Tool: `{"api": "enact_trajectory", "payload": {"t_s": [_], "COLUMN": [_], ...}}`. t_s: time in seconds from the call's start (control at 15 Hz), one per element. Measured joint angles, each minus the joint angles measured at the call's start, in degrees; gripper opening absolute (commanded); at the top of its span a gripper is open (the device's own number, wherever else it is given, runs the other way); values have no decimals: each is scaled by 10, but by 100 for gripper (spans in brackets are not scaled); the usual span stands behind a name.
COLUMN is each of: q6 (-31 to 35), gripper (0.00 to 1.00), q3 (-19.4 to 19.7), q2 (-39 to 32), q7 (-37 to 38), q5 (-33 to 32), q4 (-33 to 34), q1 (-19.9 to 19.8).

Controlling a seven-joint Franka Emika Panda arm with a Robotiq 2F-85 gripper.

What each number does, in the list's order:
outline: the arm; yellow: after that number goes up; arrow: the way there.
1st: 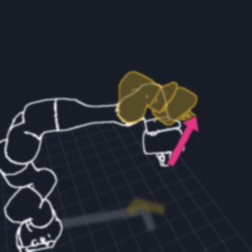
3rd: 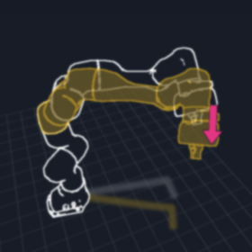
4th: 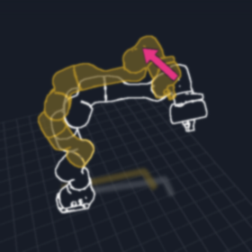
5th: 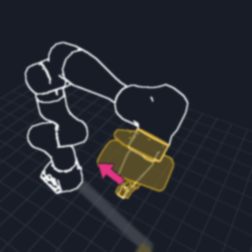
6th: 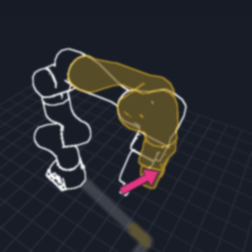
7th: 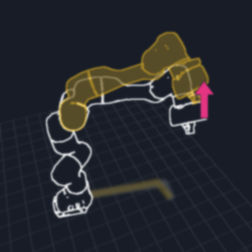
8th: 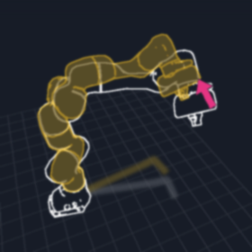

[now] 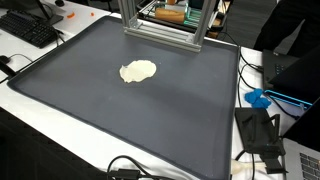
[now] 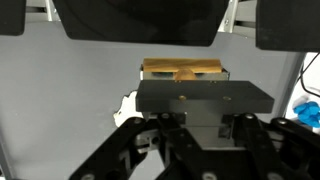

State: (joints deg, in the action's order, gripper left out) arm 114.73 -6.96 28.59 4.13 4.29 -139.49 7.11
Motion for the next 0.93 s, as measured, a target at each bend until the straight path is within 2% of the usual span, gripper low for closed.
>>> {"api": "enact_trajectory", "payload": {"t_s": [0.53, 0.93], "q6": [-4, -40], "gripper": [22, 22], "q3": [-29, -37], "q2": [62, 88], "q7": [34, 38], "q5": [3, 5], "q4": [-41, -56], "q1": [23, 34]}}
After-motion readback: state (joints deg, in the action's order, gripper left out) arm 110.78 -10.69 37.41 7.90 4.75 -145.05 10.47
